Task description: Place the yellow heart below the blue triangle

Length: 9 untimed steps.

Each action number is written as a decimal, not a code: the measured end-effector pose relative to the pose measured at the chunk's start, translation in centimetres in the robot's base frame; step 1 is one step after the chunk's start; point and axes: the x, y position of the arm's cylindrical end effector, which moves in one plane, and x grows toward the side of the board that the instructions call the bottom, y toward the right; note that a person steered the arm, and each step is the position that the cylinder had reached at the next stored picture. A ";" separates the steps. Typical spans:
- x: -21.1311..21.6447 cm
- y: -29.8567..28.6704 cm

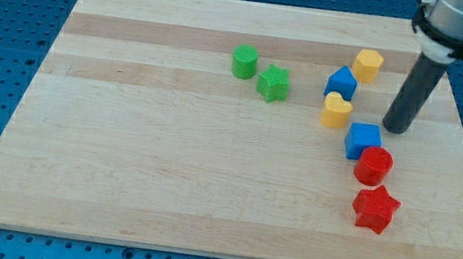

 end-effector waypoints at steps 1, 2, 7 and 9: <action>0.5 -1.5; 0.5 -3.1; 2.4 -9.3; -1.1 -7.9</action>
